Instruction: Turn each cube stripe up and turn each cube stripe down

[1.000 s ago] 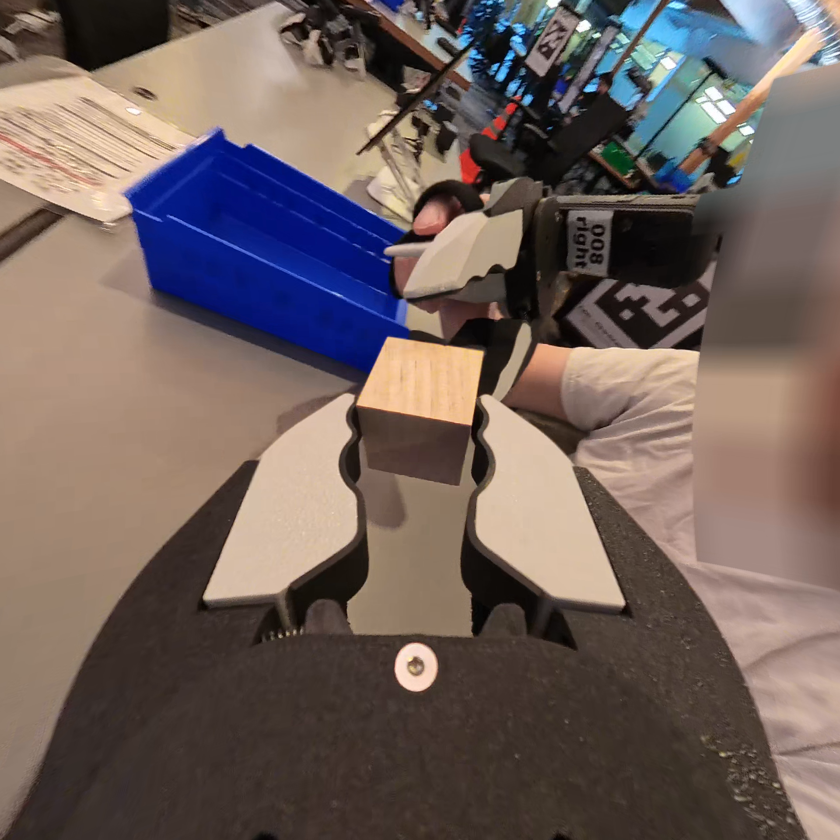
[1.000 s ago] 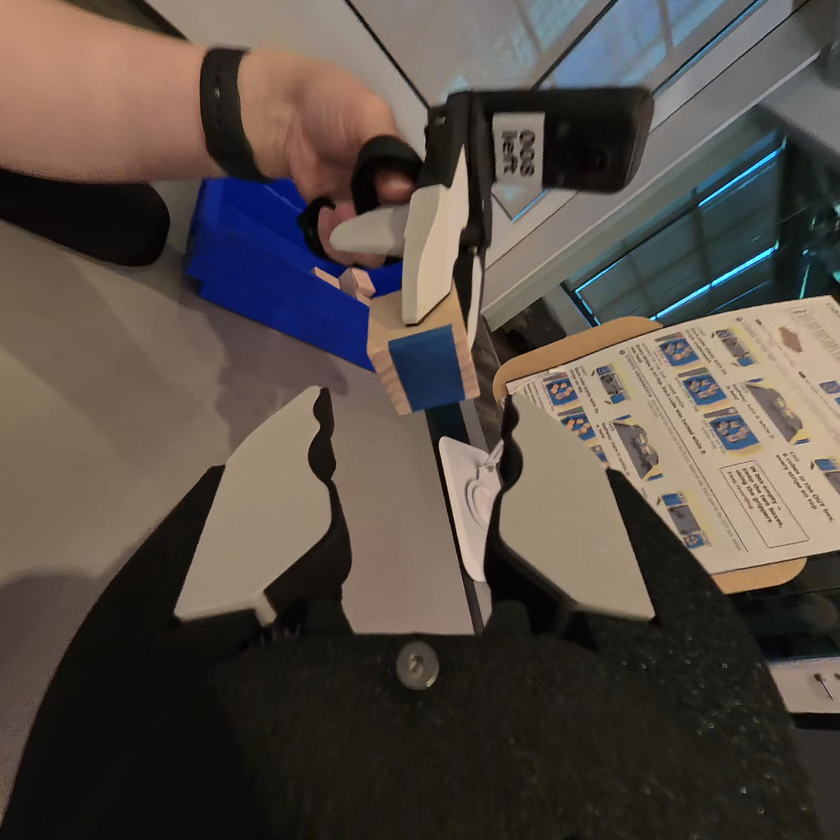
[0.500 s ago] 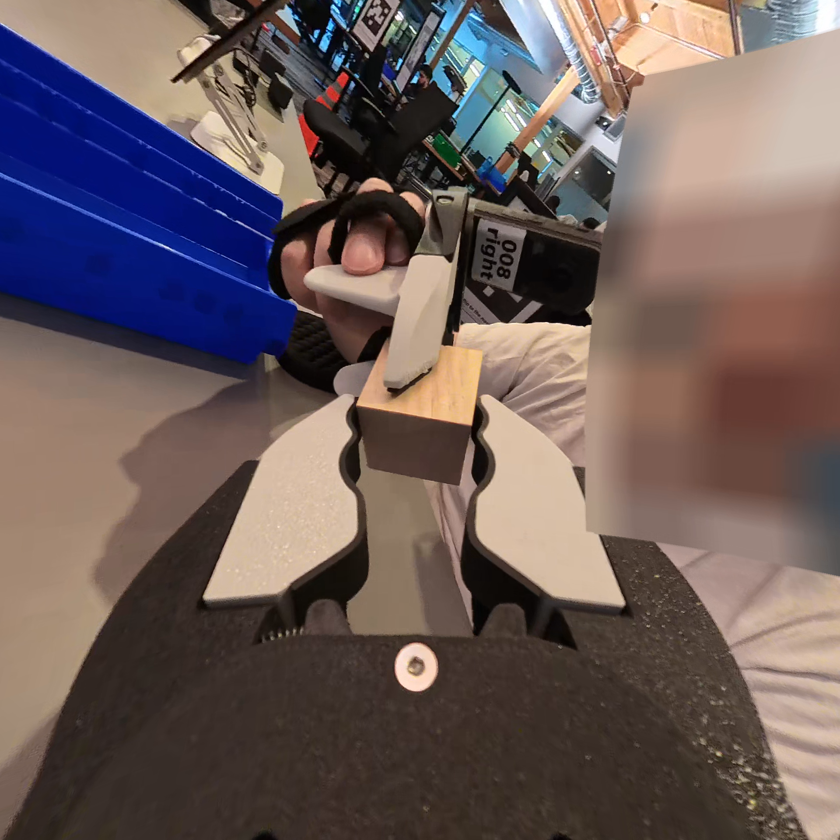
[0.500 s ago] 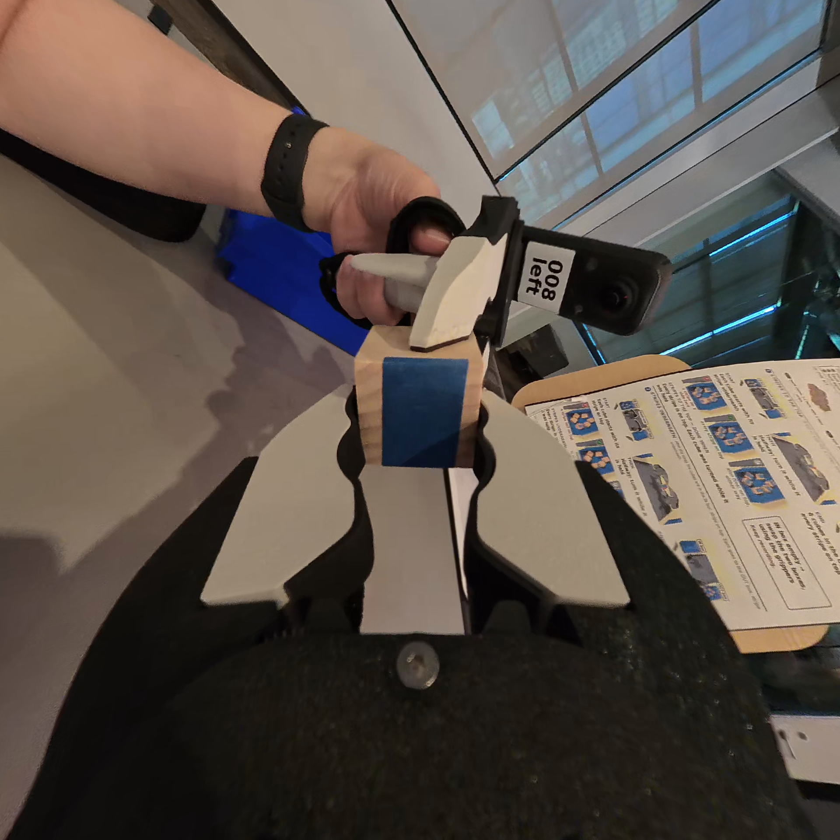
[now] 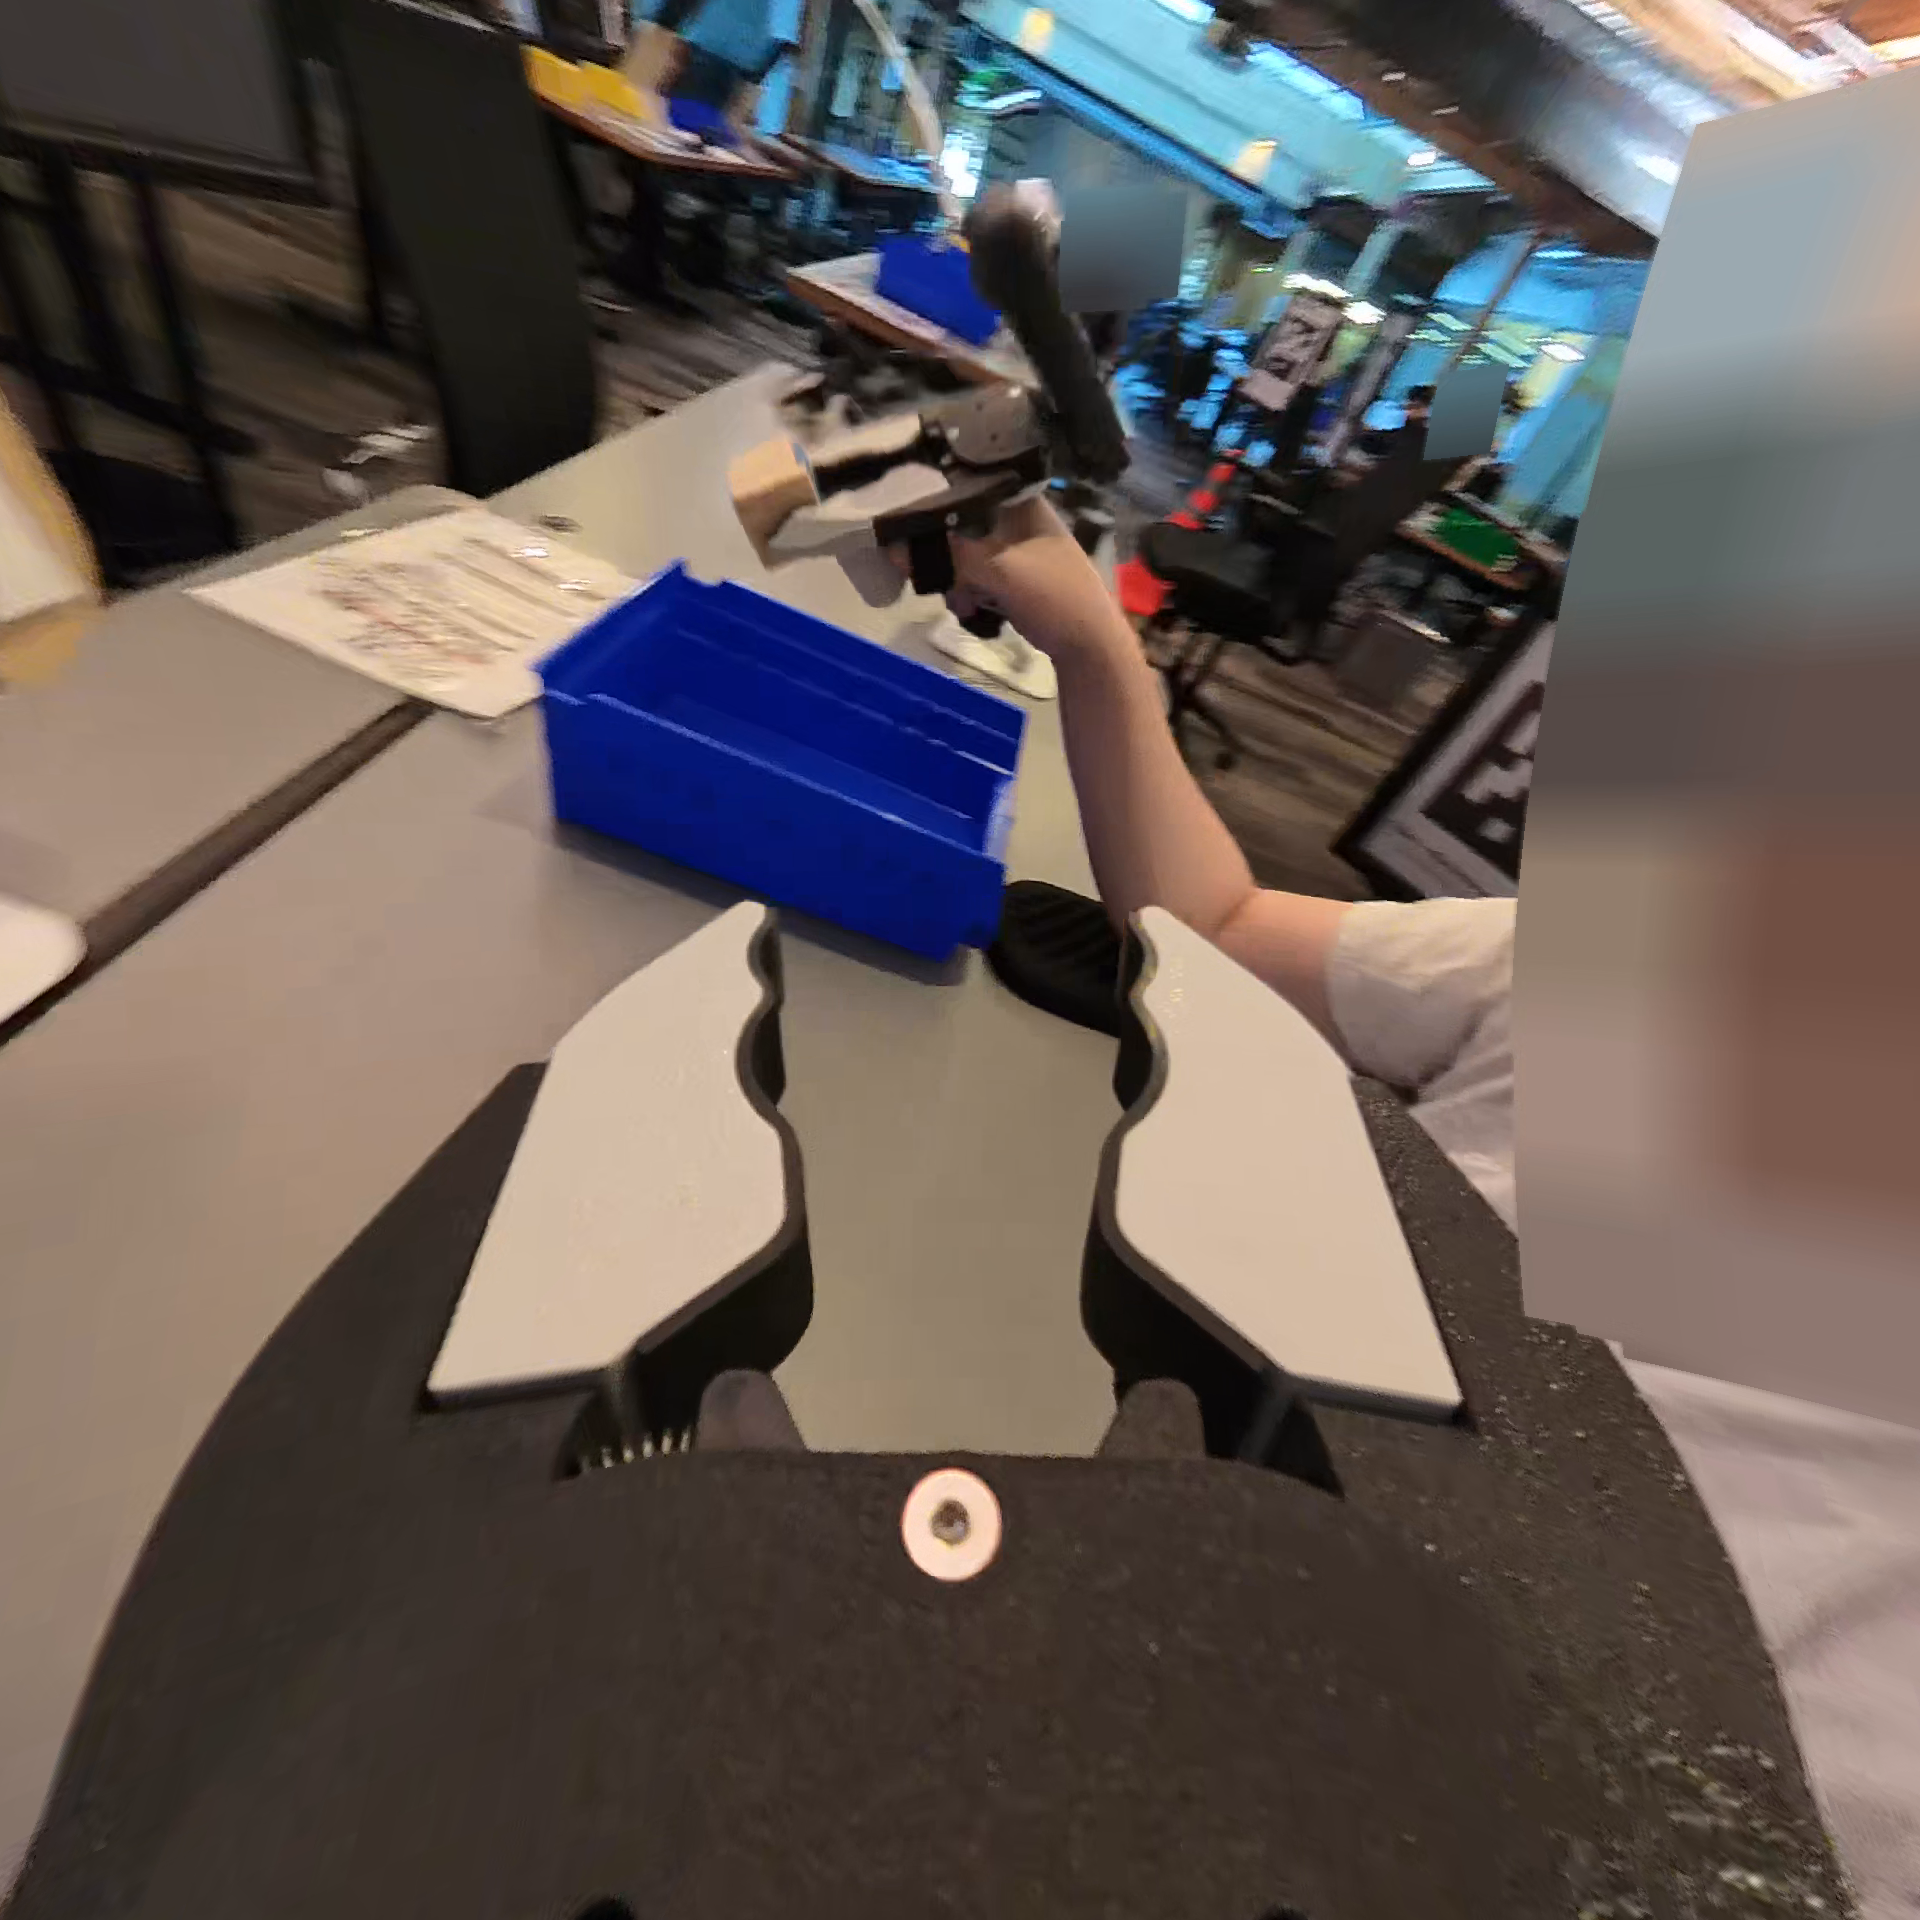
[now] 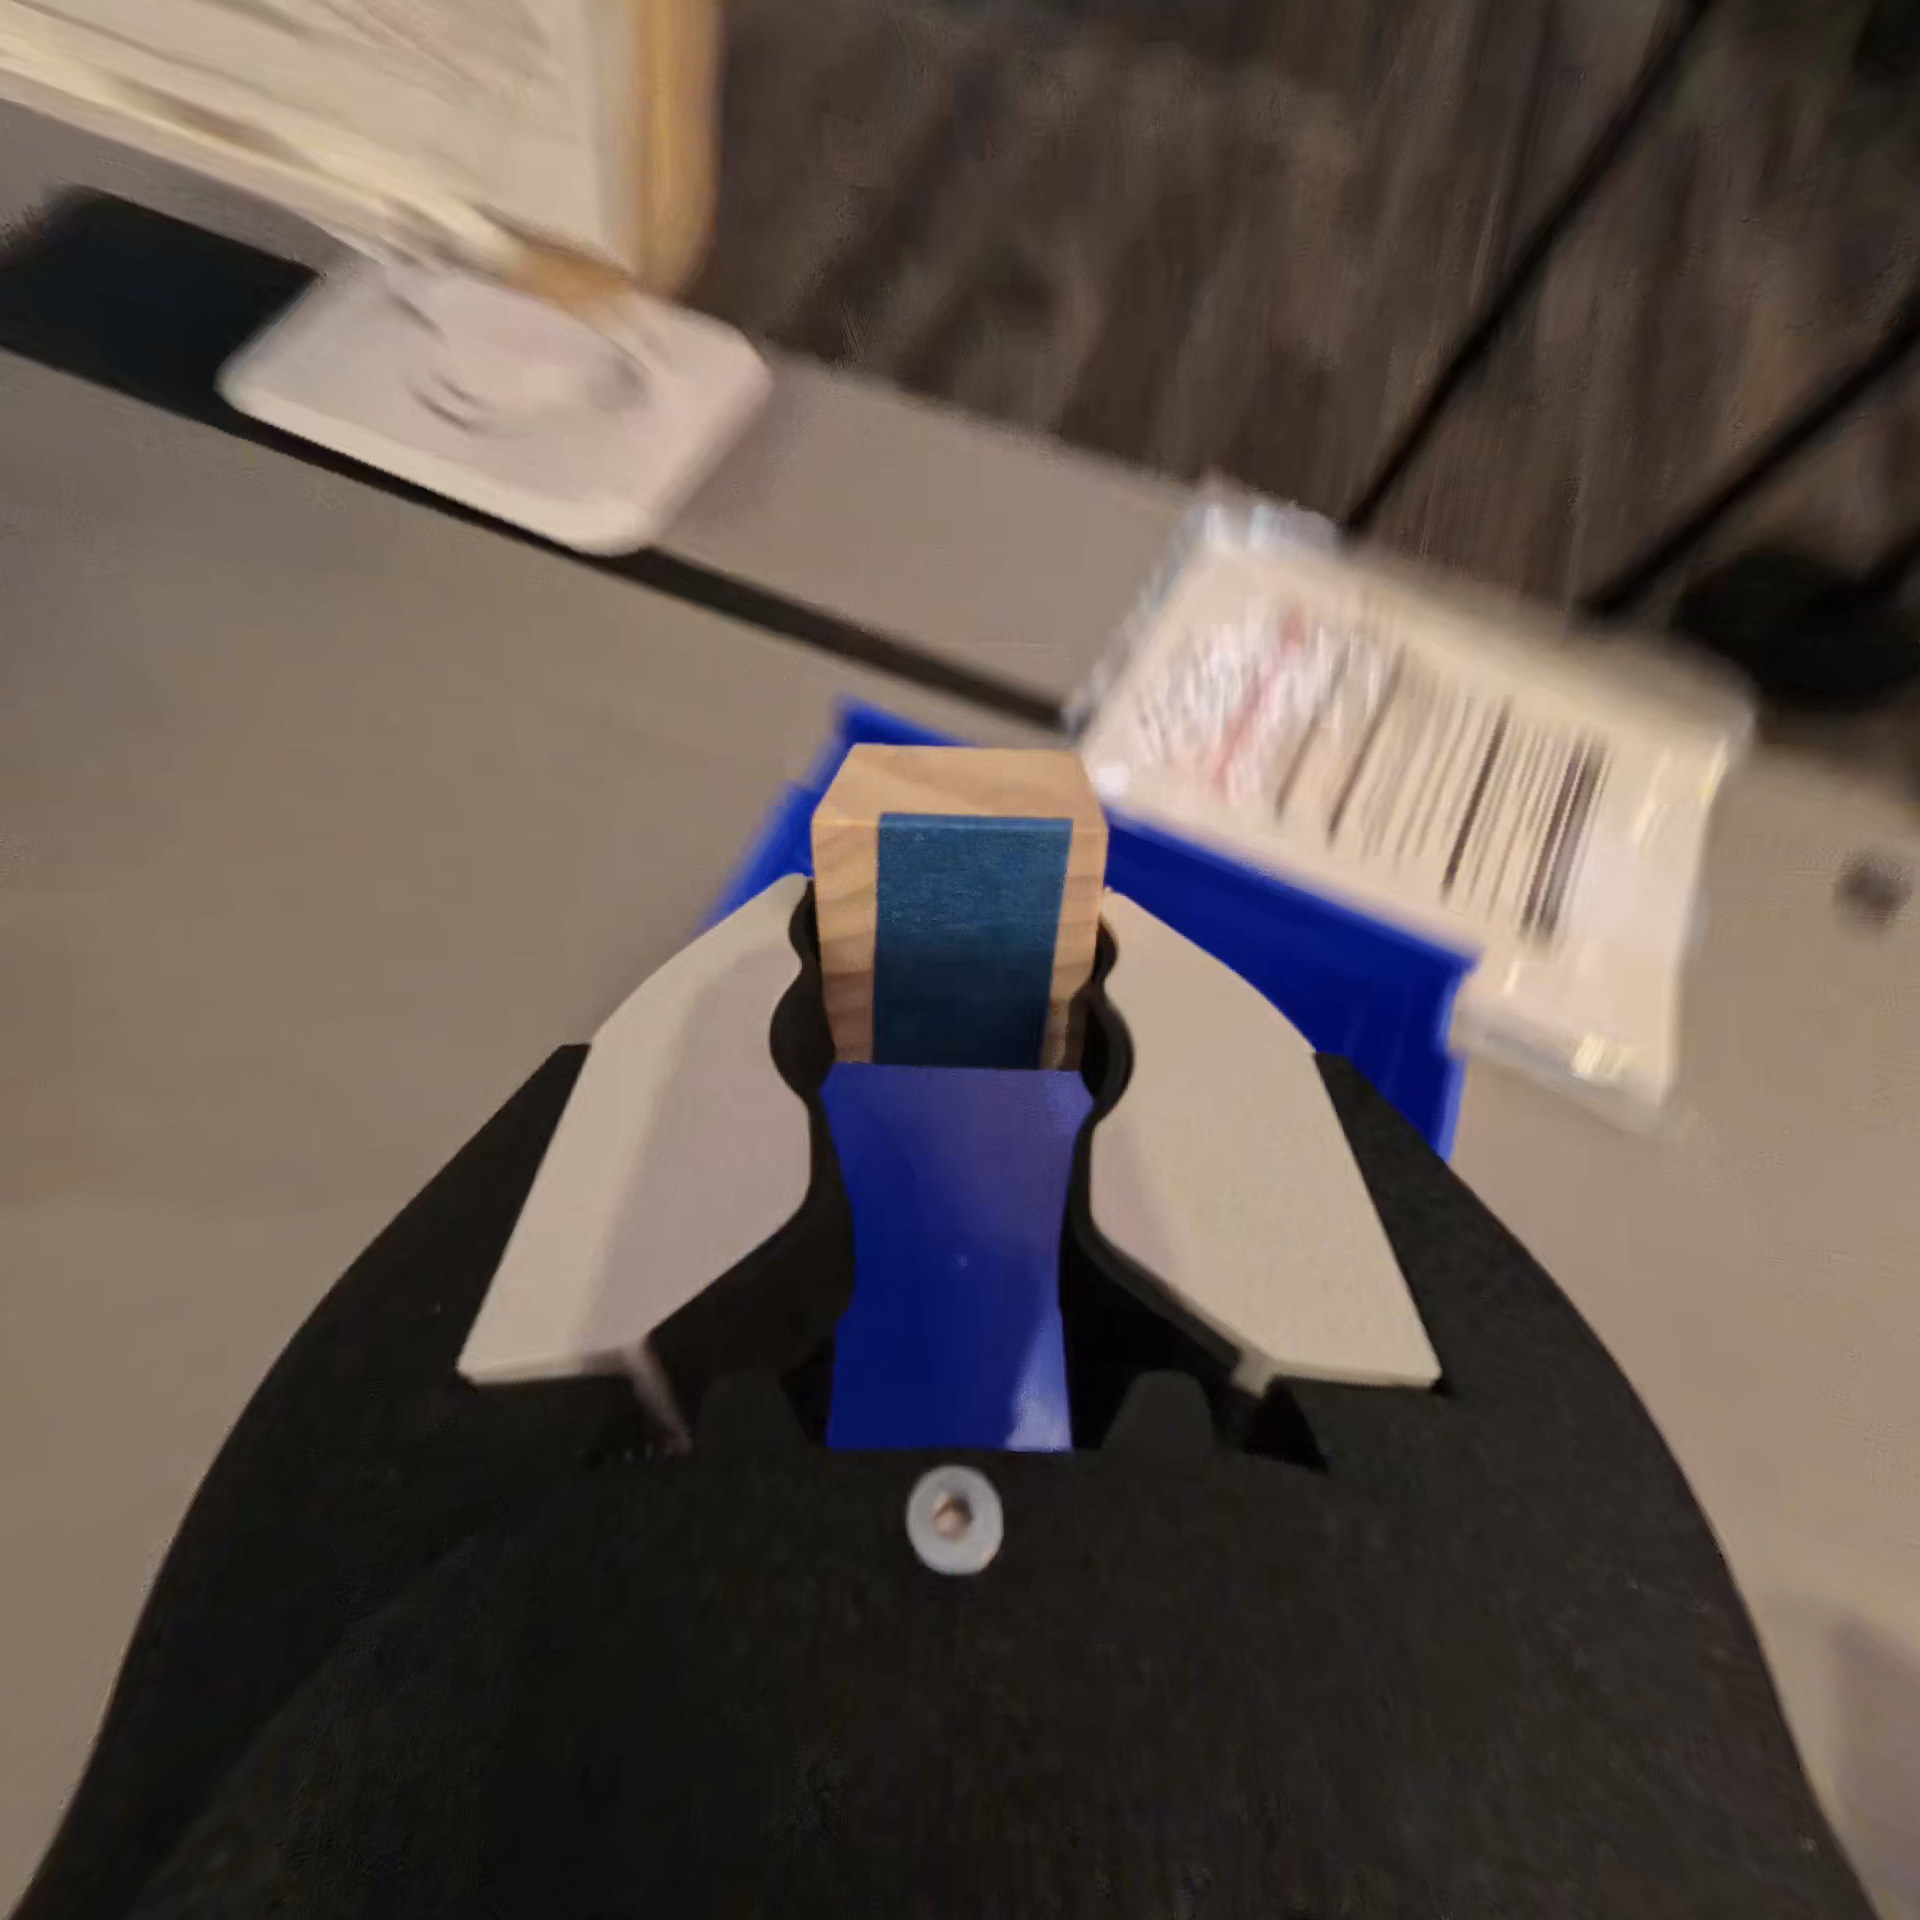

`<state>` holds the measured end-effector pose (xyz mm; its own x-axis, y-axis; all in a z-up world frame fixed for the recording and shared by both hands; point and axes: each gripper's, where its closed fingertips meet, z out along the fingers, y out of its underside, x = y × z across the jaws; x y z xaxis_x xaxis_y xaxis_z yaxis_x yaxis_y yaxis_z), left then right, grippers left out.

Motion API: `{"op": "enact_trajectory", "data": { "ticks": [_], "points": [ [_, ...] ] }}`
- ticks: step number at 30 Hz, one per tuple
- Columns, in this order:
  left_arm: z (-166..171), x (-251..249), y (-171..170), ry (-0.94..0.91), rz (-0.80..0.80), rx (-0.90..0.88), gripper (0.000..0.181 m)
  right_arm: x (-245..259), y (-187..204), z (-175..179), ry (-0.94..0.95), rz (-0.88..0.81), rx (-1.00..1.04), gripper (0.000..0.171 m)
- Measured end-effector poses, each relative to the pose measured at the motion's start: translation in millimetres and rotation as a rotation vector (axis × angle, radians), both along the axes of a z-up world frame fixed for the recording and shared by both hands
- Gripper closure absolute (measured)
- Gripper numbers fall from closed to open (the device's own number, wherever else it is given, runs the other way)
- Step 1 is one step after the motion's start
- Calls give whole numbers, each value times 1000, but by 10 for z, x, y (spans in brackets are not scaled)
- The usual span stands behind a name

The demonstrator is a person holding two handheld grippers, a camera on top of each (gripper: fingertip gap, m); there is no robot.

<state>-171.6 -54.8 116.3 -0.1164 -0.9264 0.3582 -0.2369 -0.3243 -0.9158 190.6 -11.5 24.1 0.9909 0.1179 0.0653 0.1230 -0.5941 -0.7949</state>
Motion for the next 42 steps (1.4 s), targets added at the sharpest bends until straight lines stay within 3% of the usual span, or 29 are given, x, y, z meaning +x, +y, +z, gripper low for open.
{"op": "enact_trajectory", "data": {
  "ticks": [3,6,14,23,28,33,37,42],
  "points": [
    [65,-80,-5,-3,26,14,123,518,-23,-896,122,-179,-345,125],
    [97,-110,-67,-4,6,8,127,675,-85,-1317,110,-259,-504,125],
    [74,-125,-122,34,5,40,128,840,-271,-1684,15,-374,-702,125],
    [39,-127,-64,56,34,63,129,902,-273,-1723,-24,-398,-715,119],
    [-8,-211,193,108,177,157,127,853,-145,-1390,-115,-381,-595,105],
    [-100,-629,649,261,460,298,123,746,121,-351,-381,-392,-150,100],
    [-217,-1130,858,376,617,215,129,376,111,394,-545,-360,193,94],
    [-580,-1881,1117,657,855,160,122,83,50,603,-600,-338,270,99]
  ]
}}
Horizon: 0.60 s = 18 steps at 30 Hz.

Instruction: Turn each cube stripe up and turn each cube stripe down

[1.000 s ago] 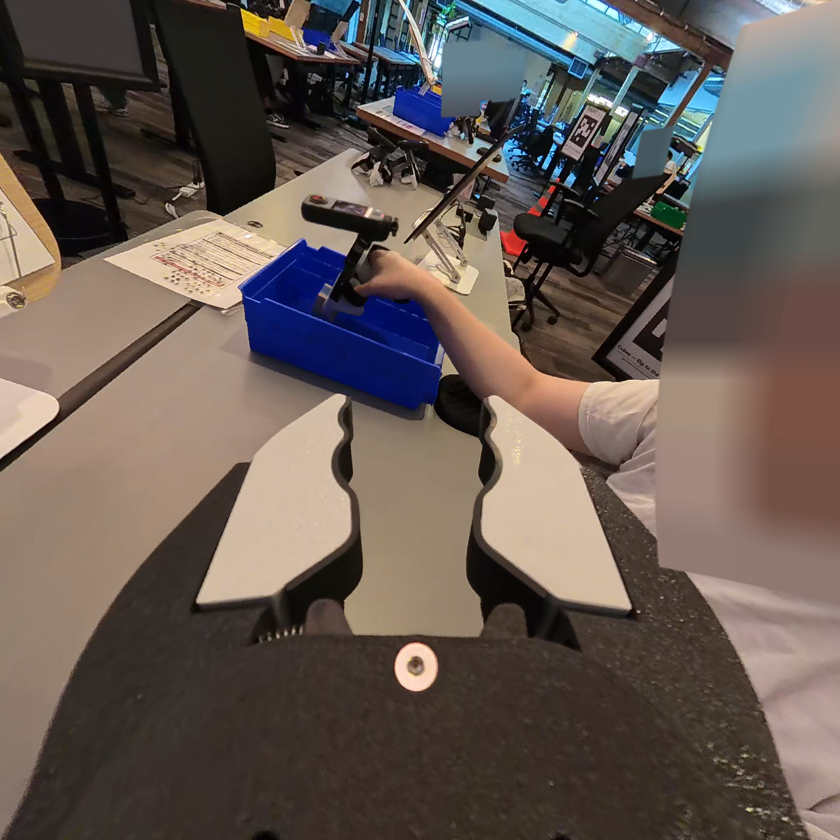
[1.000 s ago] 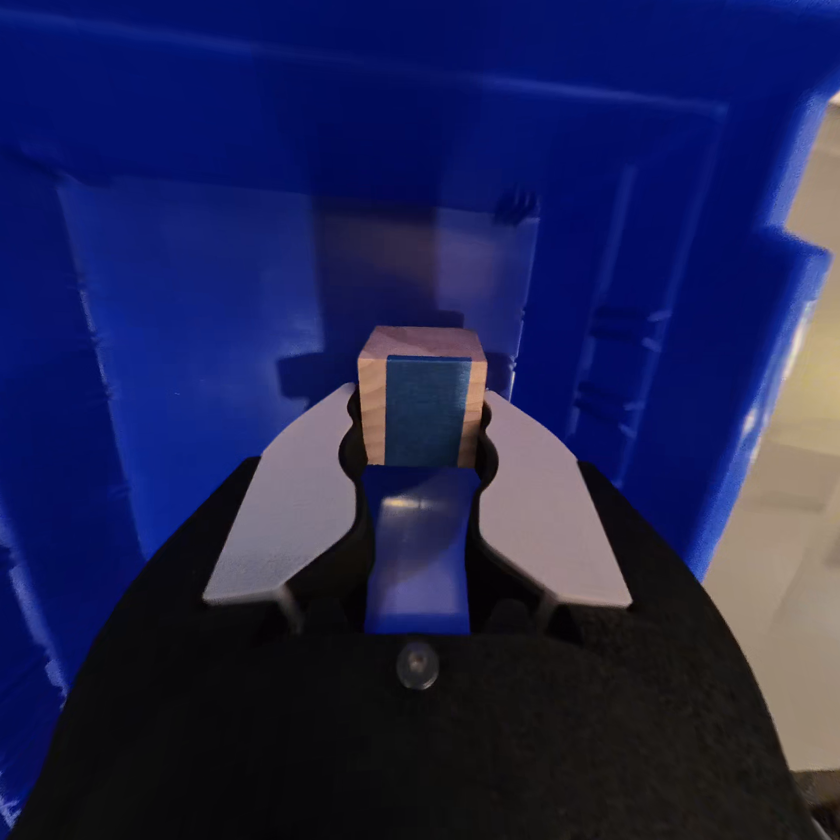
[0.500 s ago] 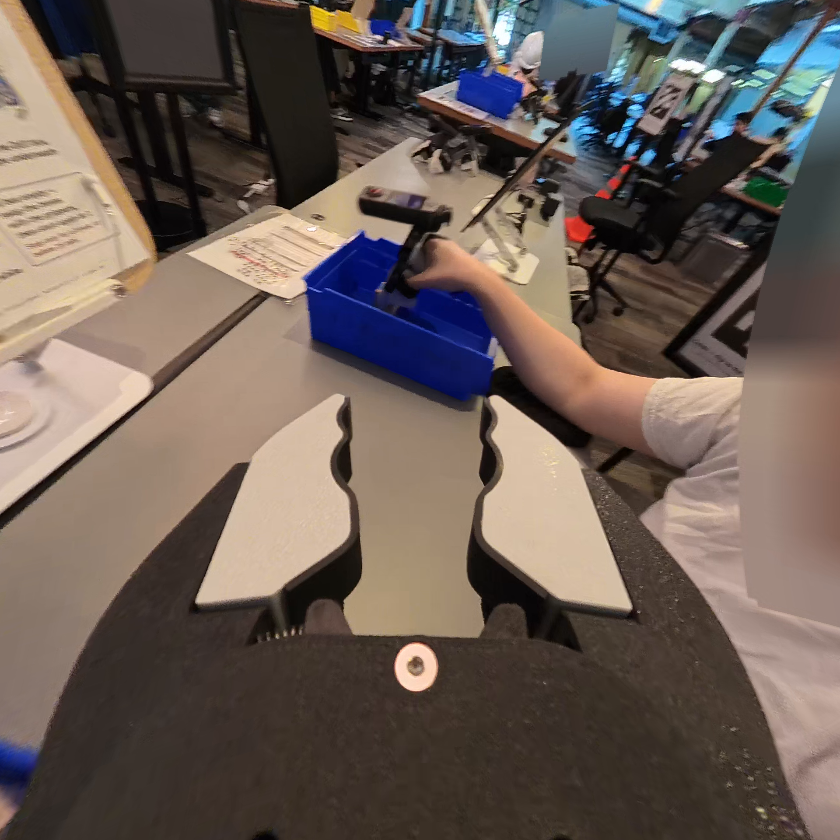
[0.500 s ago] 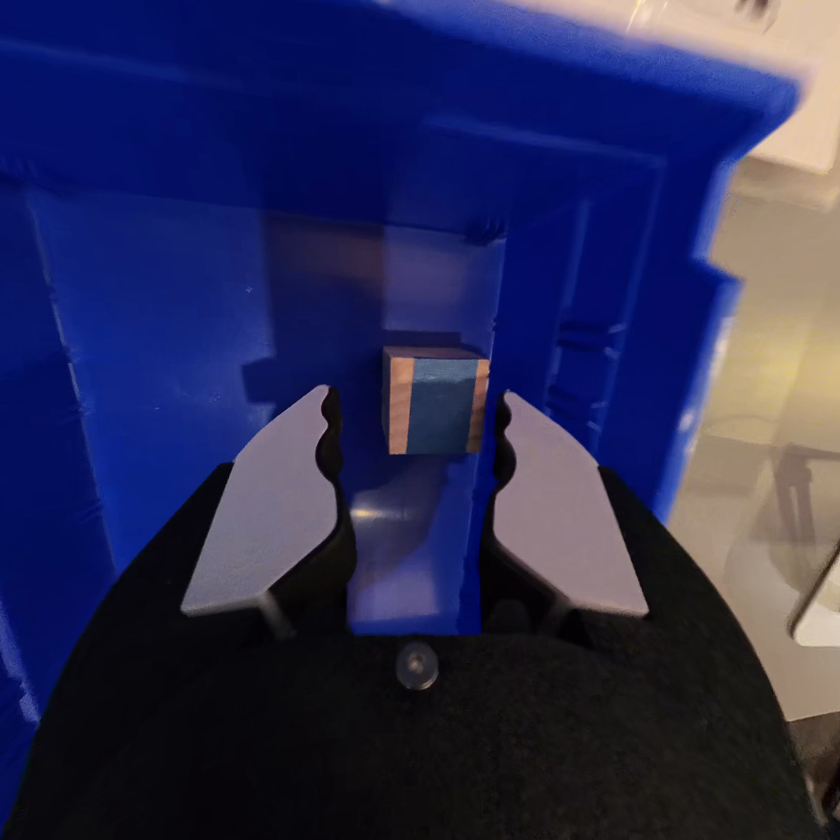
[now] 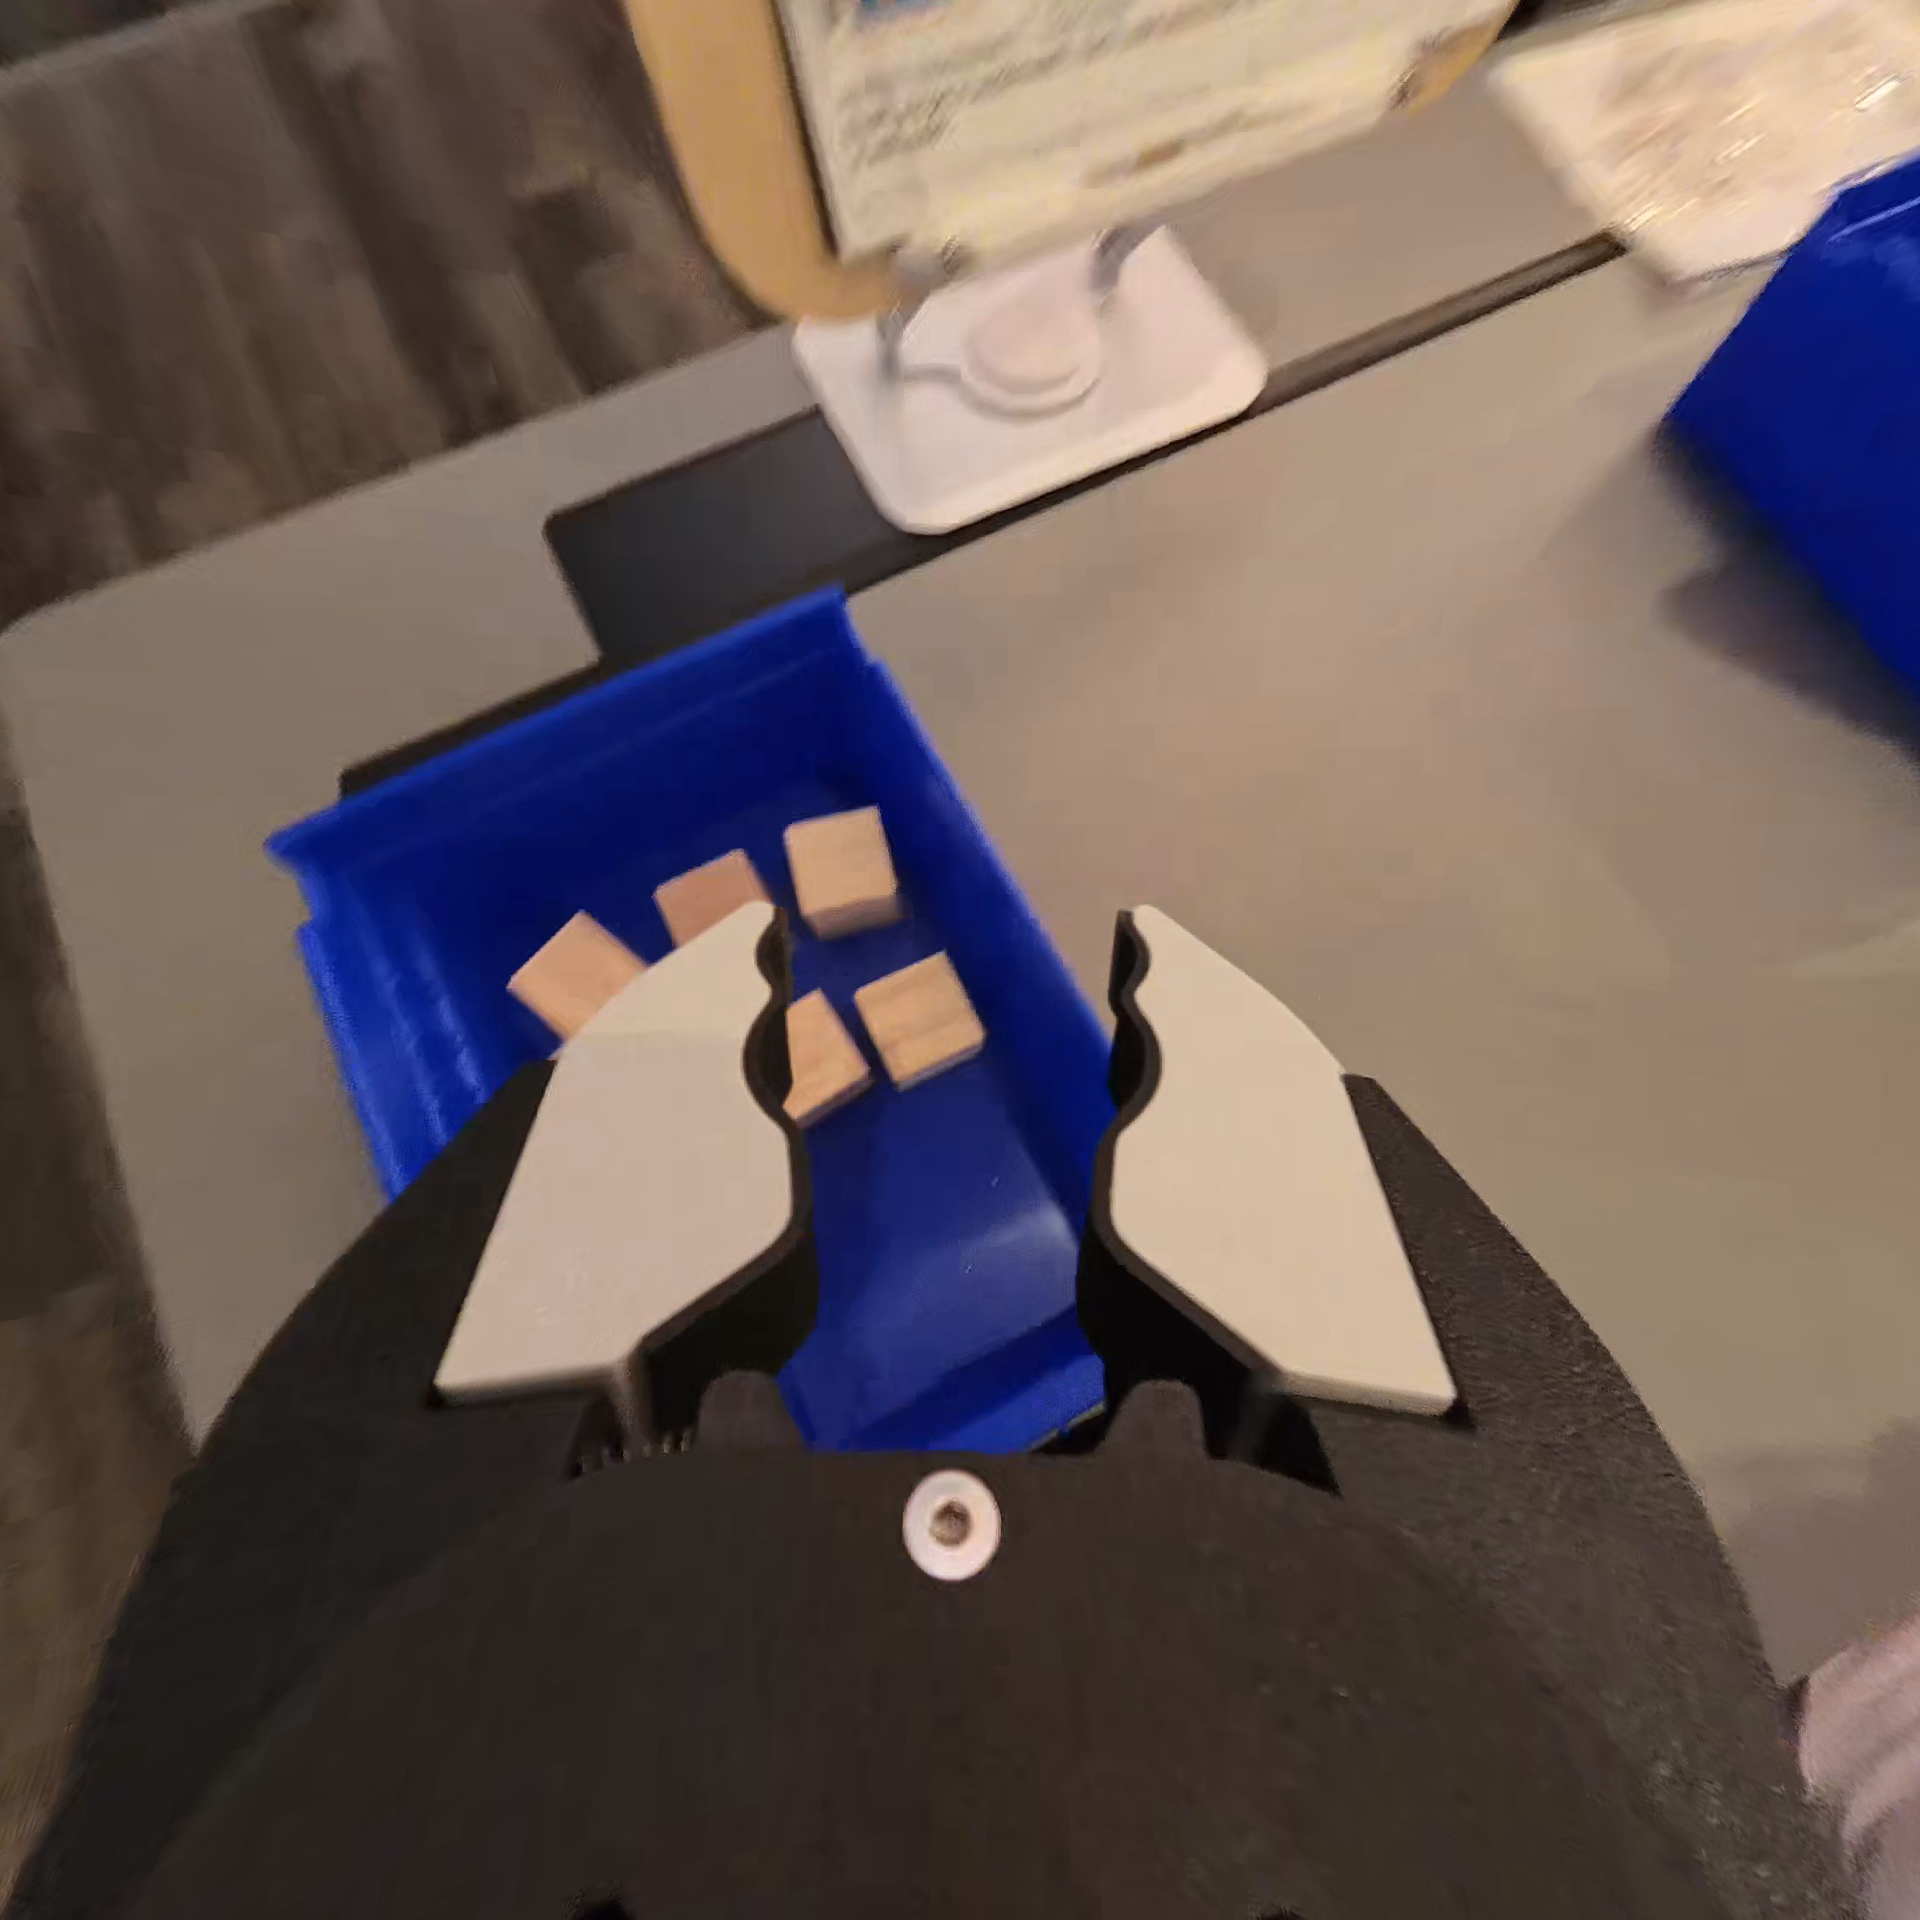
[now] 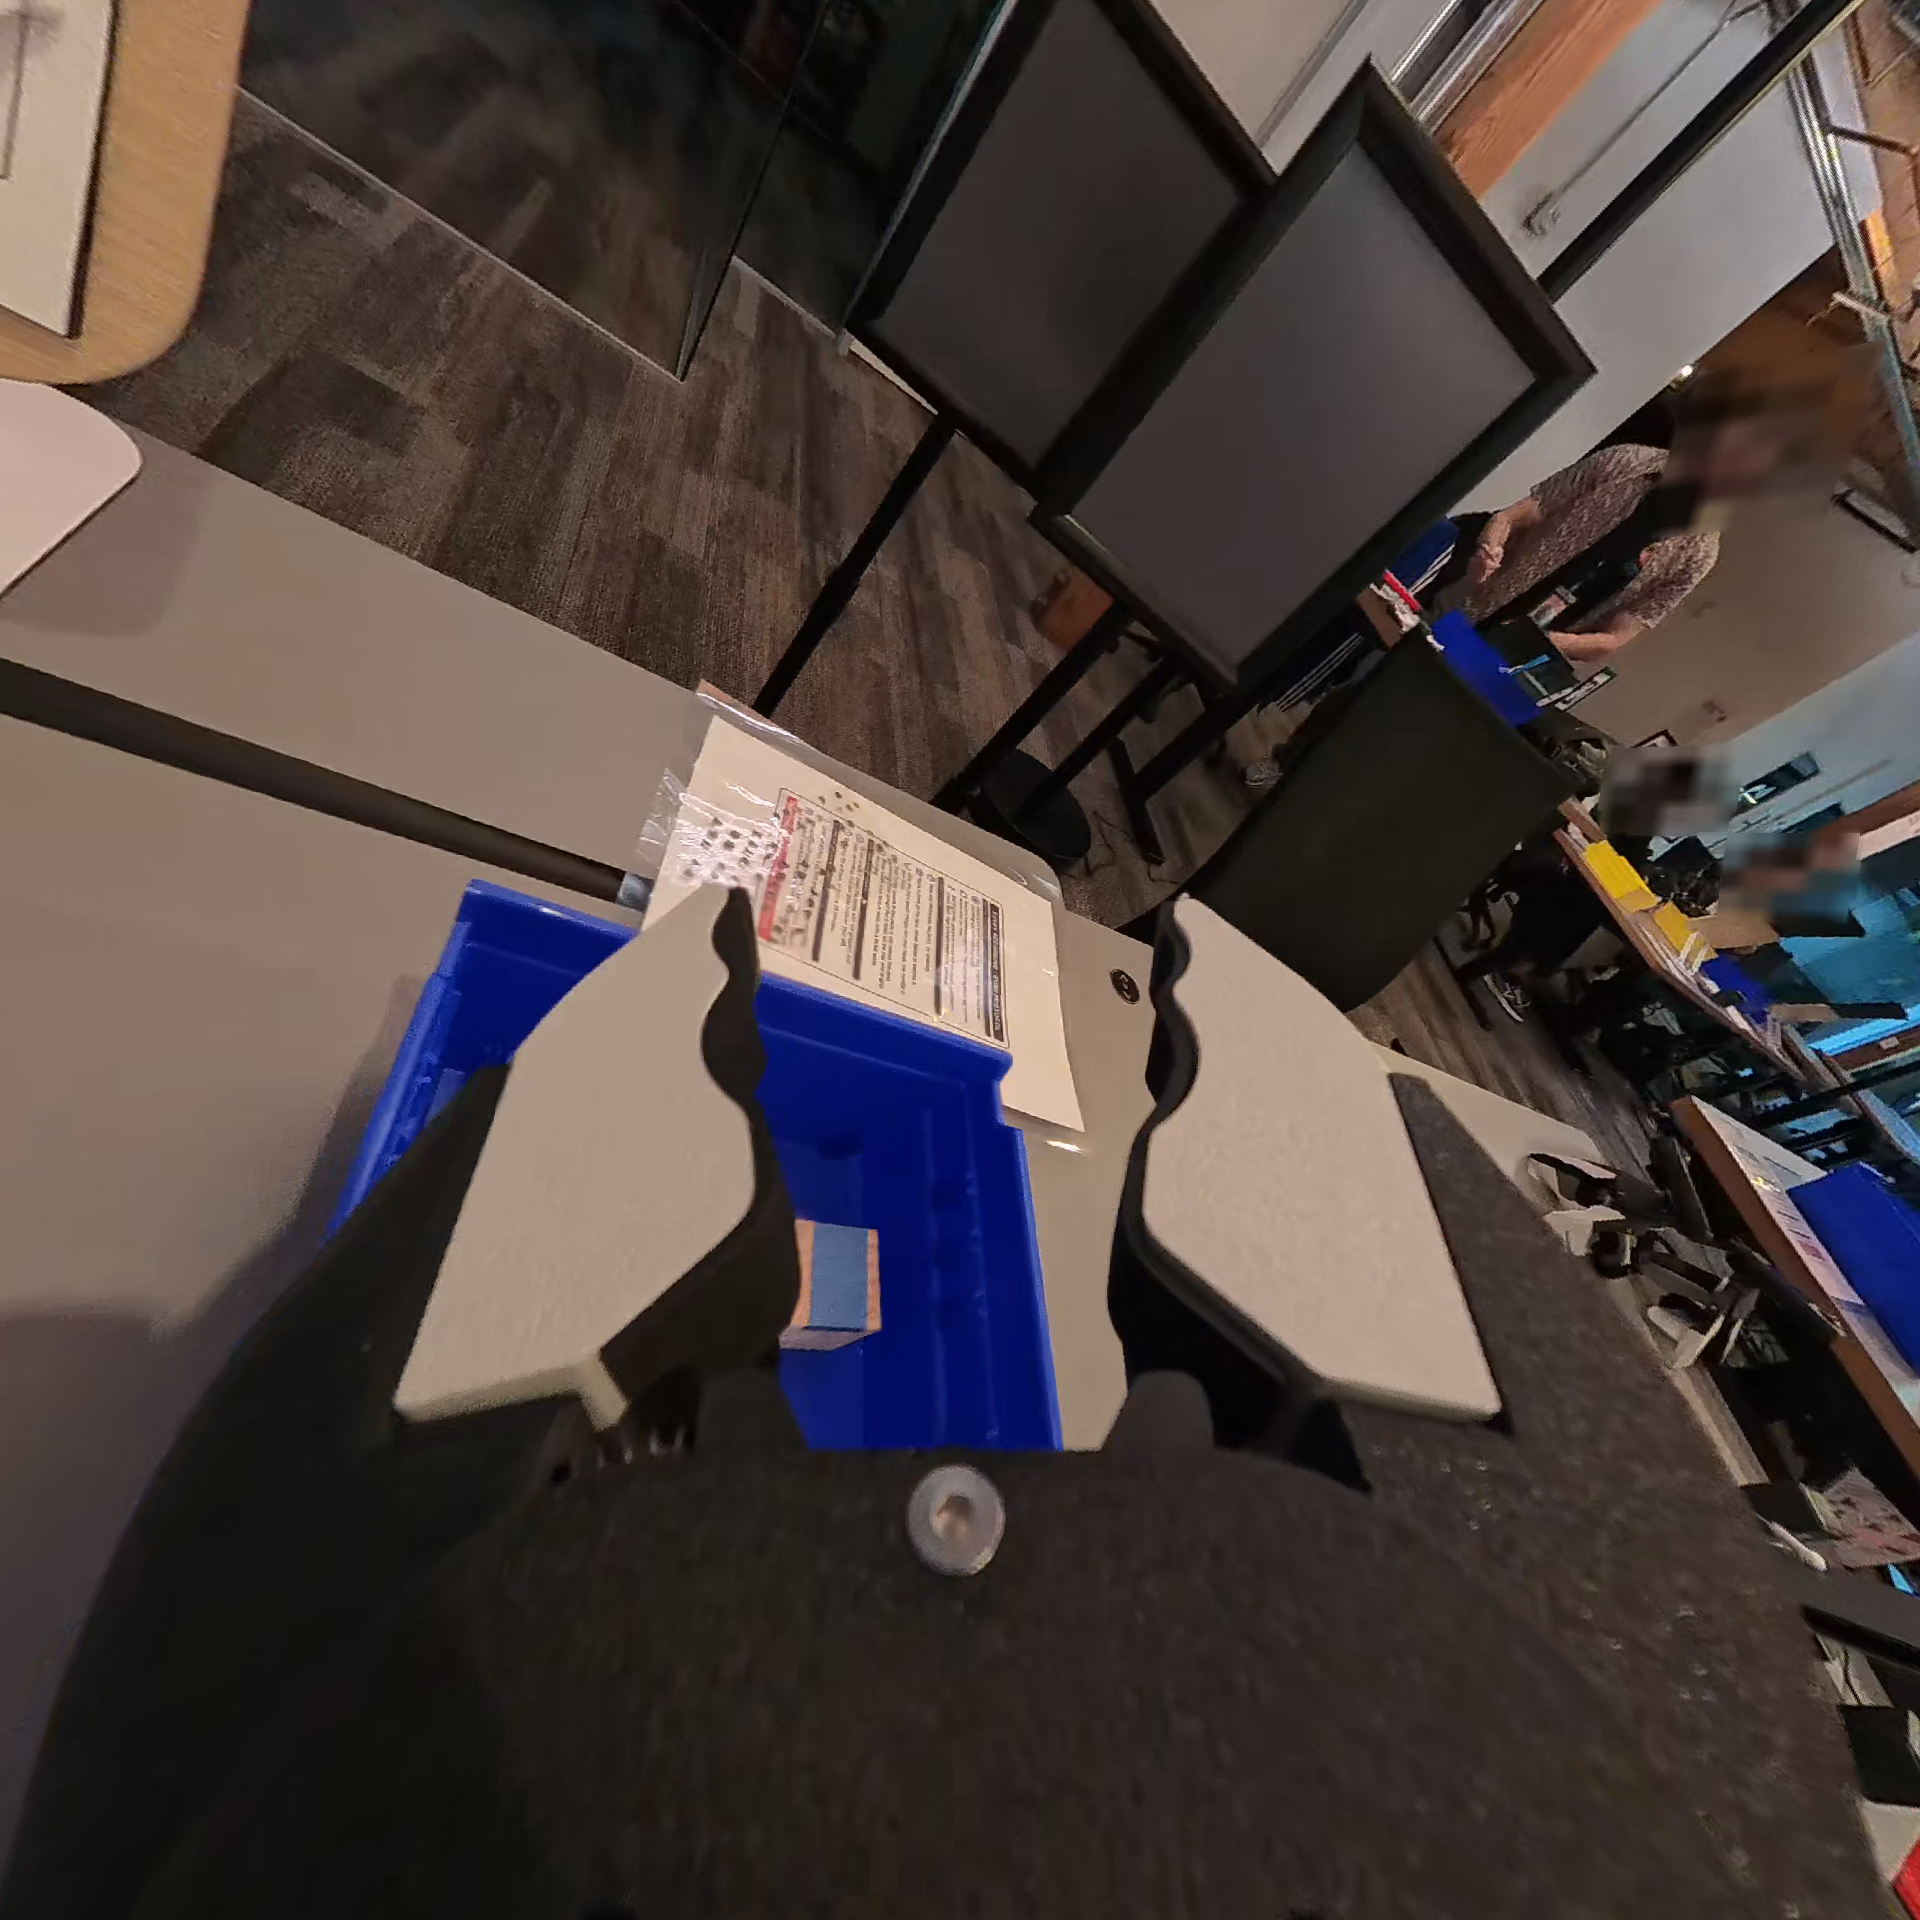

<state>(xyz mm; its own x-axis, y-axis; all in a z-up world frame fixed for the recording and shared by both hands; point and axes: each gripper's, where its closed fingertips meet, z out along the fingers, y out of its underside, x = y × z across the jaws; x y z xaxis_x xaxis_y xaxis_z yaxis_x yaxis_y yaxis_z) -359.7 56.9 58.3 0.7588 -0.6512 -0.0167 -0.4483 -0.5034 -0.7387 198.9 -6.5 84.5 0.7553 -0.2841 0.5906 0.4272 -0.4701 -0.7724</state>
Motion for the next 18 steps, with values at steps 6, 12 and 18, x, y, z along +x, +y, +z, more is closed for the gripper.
{"op": "enact_trajectory", "data": {
  "ticks": [6,12,18],
  "points": [
    [-172,-189,82,16,59,-80,134,-116,22,-49,-4,29,-31,97],
    [-578,-507,181,125,170,-225,130,-144,29,-87,55,72,-47,97],
    [-1000,-686,332,214,239,-346,130,-128,37,-149,90,87,-71,97]
  ]
}}
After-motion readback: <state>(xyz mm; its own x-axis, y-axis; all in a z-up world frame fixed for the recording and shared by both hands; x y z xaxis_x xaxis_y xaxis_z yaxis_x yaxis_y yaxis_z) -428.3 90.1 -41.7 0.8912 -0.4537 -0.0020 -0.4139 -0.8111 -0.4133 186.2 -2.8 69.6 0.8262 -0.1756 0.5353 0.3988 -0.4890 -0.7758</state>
